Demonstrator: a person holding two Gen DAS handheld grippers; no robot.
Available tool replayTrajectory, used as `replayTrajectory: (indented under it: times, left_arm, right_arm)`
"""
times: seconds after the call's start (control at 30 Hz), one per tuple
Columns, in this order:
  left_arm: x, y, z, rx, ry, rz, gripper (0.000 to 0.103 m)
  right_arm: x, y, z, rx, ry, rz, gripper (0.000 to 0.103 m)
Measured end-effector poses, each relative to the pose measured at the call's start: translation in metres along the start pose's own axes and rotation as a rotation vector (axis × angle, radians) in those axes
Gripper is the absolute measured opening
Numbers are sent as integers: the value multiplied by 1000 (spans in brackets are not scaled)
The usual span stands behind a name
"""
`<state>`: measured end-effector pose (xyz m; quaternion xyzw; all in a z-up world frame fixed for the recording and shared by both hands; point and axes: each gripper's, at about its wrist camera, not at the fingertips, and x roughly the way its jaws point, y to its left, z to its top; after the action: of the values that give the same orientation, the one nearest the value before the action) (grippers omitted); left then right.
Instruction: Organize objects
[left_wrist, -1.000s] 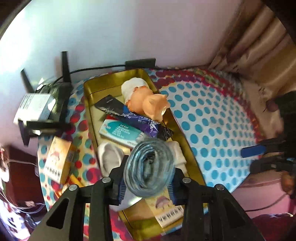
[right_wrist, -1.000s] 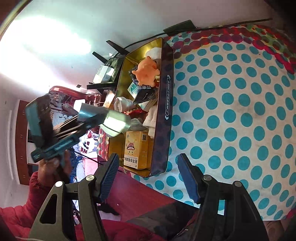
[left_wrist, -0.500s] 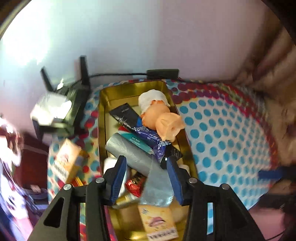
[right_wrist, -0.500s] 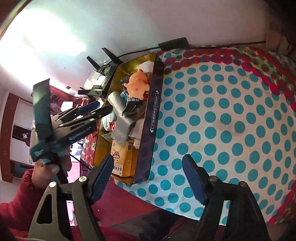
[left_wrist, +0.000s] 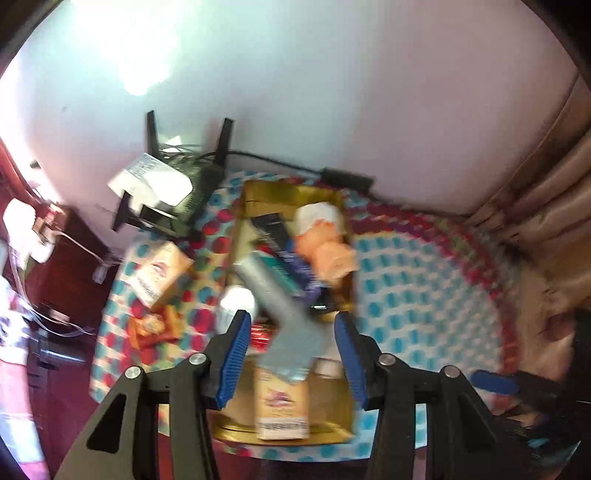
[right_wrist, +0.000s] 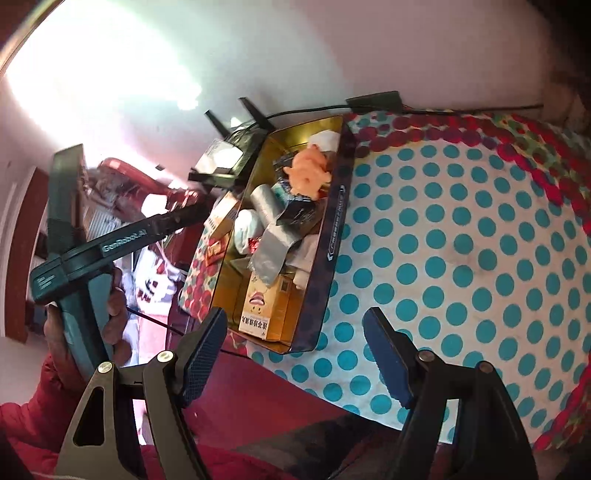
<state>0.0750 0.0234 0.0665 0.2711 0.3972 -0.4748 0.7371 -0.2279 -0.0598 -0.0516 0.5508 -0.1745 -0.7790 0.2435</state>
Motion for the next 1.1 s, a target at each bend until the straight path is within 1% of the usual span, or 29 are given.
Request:
replayTrajectory:
  times: [0.03, 0.07, 0.1, 0.13, 0.17, 0.2, 0.23, 0.27, 0.33, 0.37, 0.4, 0.47, 0.5, 0.57, 0.6, 0.63, 0.67, 0.73, 0.8, 0.83, 0.87, 0.9, 0.93, 0.97, 1.03, 1.1]
  left_arm:
    - [-7, -2, -1, -22, -21, -17, 48]
    - [-15, -5, -1, -30, -64, 19, 48]
    - [-20, -10, -1, -18, -95, 52, 48]
    - [-25, -17, 0, 18, -118, 96, 48]
    - [-29, -27, 1, 62, -124, 161, 48]
    - [-31, -33, 1, 76, -133, 197, 48]
    - [-35, -38, 1, 83, -141, 215, 48]
    - [-37, -41, 1, 85, -139, 206, 48]
    - [-43, -45, 1, 79, -140, 160, 48]
    - [-47, -48, 1, 73, -151, 144, 48]
    - [-51, -50, 1, 69, -161, 139, 48]
    - [-57, -56, 2, 71, -175, 157, 49]
    - [-62, -59, 1, 73, -182, 168, 52]
    - [-73, -66, -2, 81, -214, 184, 63]
    - [-79, -68, -3, 76, -228, 182, 73]
    - [-82, -70, -3, 70, -238, 180, 80]
    - [-88, -71, -4, 57, -253, 185, 80]
    - [-95, -73, -5, 48, -269, 218, 80]
    - [-99, -75, -8, 43, -279, 281, 80]
    - [-101, -78, -11, 48, -292, 333, 80]
    - [-104, -84, -15, 62, -318, 407, 80]
    - [-106, -88, -19, 75, -342, 465, 80]
    - [-107, -93, -24, 90, -358, 504, 80]
    - [-108, -98, -28, 104, -368, 517, 80]
    - [-112, -103, -34, 105, -375, 478, 80]
    - [-116, -103, -39, 64, -392, 468, 80]
  right_arm:
    - [-2, -1, 2, -8, 3, 9, 74]
    - [-4, -3, 4, -12, 5, 14, 74]
    - [-9, -5, 5, -13, 7, 22, 74]
    - [-14, -6, 5, -16, 3, 33, 74]
    - [-19, -7, 6, -27, -5, 44, 75]
    - [-25, -8, 6, -43, -12, 43, 75]
    - [-28, -9, 6, -50, -13, 41, 75]
    - [-31, -11, 6, -55, -13, 47, 75]
    - [-38, -15, 6, -55, -17, 57, 75]
    - [-41, -18, 6, -57, -21, 59, 75]
    - [-43, -20, 6, -56, -21, 64, 75]
    - [-49, -22, 6, -56, -22, 78, 75]
    - [-52, -21, 6, -66, -26, 83, 75]
    - [-57, -20, 6, -84, -34, 84, 75]
    - [-59, -19, 6, -92, -37, 88, 75]
    - [-62, -18, 6, -99, -40, 94, 75]
    - [-64, -17, 6, -106, -42, 98, 75]
    - [-68, -13, 6, -119, -49, 100, 75]
    - [-73, -9, 7, -136, -60, 107, 75]
    - [-76, -5, 6, -148, -70, 110, 75]
    - [-78, -2, 6, -158, -79, 112, 75]
    - [-81, 4, 4, -174, -95, 108, 75]
    - [-84, 7, 3, -184, -110, 98, 75]
    - [-87, 11, 1, -192, -133, 80, 75]
    - [-96, 17, -4, -204, -210, 21, 76]
    - [-101, 21, -5, -200, -246, -3, 77]
